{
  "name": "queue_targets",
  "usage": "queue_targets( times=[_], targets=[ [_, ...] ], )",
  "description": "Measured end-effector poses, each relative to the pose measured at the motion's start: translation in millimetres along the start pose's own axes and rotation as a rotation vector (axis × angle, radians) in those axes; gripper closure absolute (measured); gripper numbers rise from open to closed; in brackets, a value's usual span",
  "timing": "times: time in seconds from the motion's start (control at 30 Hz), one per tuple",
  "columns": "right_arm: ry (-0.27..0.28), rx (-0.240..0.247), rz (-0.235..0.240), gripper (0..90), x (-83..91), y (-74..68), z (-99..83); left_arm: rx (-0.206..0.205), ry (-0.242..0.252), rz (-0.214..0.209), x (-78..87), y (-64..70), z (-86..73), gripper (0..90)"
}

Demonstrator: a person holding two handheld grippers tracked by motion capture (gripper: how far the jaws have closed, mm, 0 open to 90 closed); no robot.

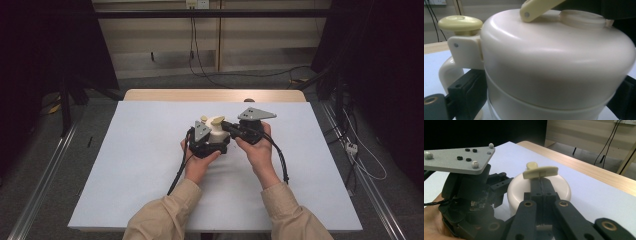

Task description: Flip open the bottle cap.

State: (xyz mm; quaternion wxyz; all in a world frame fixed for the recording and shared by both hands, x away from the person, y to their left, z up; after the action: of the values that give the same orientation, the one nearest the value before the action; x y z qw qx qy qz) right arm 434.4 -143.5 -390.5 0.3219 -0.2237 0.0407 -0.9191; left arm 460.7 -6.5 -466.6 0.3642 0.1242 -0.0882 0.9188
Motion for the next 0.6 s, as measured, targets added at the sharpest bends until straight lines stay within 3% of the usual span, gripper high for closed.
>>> queue_targets(
  times=[0.6],
  targets=[
    [0.012,0.012,0.010,90.0,-1.8,-4.3,7.6,-0.001,0.000,0.000,0.1,0.0,-0.1,5.1]
  ],
)
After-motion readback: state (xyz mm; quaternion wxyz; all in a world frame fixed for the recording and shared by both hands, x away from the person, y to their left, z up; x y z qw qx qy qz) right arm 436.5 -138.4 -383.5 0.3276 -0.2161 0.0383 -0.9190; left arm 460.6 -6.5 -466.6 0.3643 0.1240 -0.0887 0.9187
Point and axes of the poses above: each handheld gripper's, and its own axes: x roughly backward along the jaws, z roughly out of its top, y roughly to its right, the point moved 3 cm from there along -x, roughly forward along the jaws, and after that the axes turned 10 degrees about -x, right-handed, at the moved point
